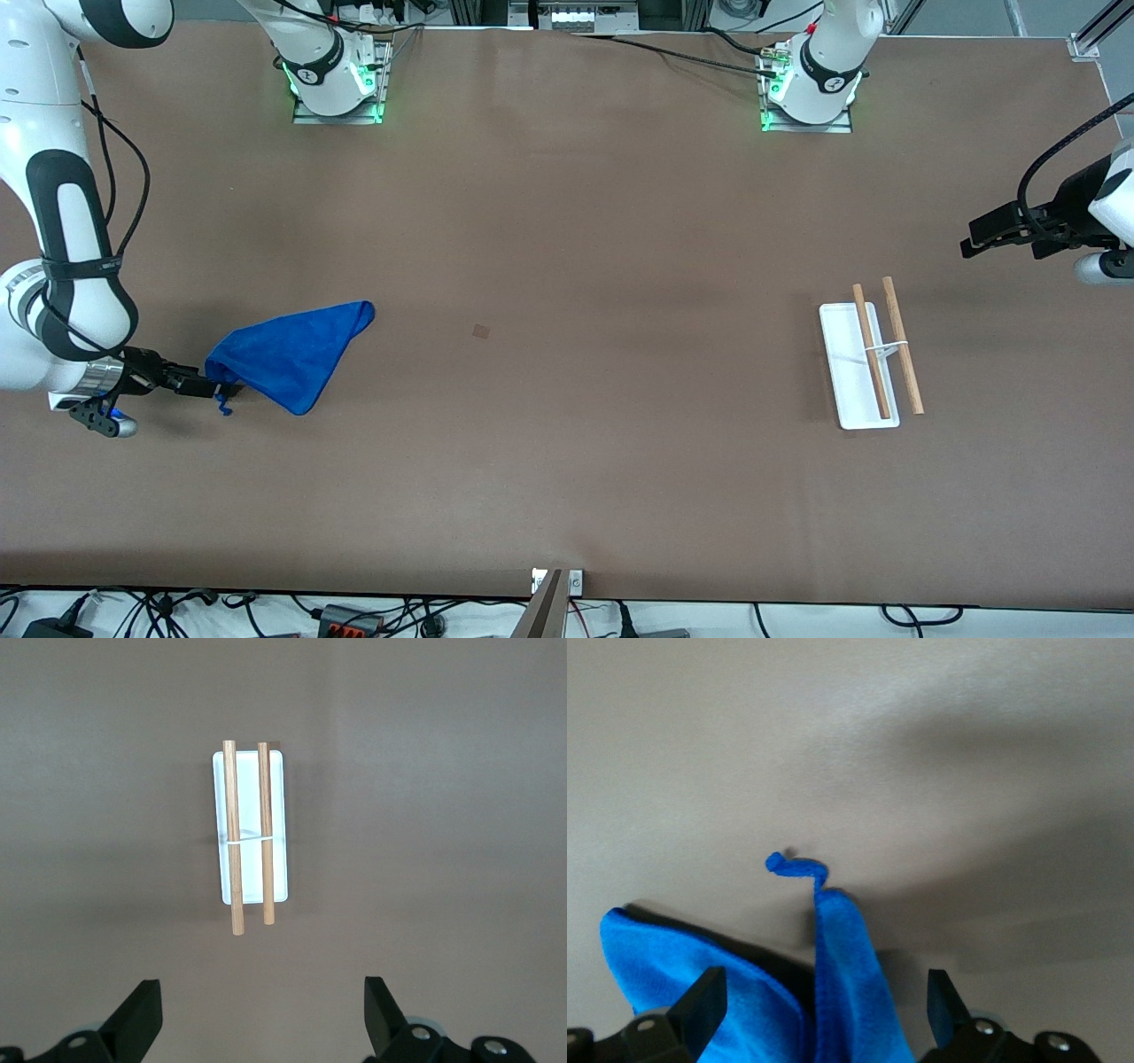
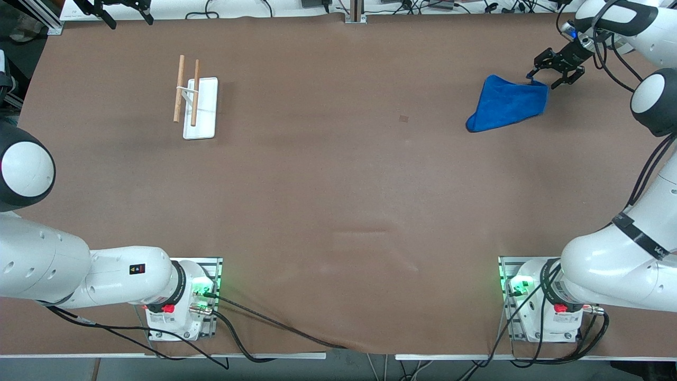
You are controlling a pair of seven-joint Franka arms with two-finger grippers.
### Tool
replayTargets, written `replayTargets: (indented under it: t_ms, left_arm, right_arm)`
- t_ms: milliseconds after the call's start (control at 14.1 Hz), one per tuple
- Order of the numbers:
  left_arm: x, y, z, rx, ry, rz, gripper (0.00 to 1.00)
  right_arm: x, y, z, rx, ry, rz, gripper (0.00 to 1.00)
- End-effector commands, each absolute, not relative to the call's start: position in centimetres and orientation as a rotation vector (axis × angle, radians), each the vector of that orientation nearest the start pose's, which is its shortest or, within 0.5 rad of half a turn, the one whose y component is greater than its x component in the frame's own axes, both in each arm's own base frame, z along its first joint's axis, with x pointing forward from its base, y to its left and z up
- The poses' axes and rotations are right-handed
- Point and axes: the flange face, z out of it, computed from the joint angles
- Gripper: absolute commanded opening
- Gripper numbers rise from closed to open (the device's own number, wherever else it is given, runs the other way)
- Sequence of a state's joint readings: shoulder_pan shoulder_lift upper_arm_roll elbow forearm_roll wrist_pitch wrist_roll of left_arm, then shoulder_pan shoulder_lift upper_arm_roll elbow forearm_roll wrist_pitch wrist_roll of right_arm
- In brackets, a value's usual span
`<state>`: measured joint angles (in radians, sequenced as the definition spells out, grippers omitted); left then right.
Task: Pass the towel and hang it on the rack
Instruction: 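Close the right gripper on the blue towel's corner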
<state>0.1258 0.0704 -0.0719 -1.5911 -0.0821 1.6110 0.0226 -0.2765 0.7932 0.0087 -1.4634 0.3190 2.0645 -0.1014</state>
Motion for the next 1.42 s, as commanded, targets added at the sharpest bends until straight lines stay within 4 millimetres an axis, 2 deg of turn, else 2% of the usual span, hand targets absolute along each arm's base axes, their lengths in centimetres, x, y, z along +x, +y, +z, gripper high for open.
replayTargets:
  t_ms: [0,569,783,925,1068,1210,1352]
  left_arm:
    - [57.9,2.4,58.6,-3.24,-0.049,0.077,1.0]
    - [57.9,2.3,58.6,-3.24,-0.047,0.078,1.0]
    - [57.9,2.2,58.6,-3.24,-0.044,0.078,1.0]
    - [57.9,2.2,58.6,-3.24,-0.044,0.078,1.0]
    - [57.9,2.1,58.6,-3.24,-0.044,0.078,1.0]
    - [57.9,2.1,58.6,-3.24,-0.042,0.078,1.0]
    - [57.9,2.1,58.6,-3.24,-0.042,0.078,1.0]
  right_arm:
    - [68.1,-18.1,19.7,-2.759,0.486,0.171,1.0]
    - [67.5,-18.2,19.1,-2.726,0.486,0.208,1.0]
    - [67.3,-18.3,18.2,-2.721,0.49,0.225,0.95]
    - [67.2,-18.2,18.1,-2.72,0.487,0.232,0.82]
    - [67.2,-18.1,18.2,-2.72,0.482,0.233,0.51]
    - [67.3,-18.1,18.2,-2.732,0.406,0.218,0.25]
    - [67.4,-17.8,18.6,-2.746,0.338,0.205,0.06]
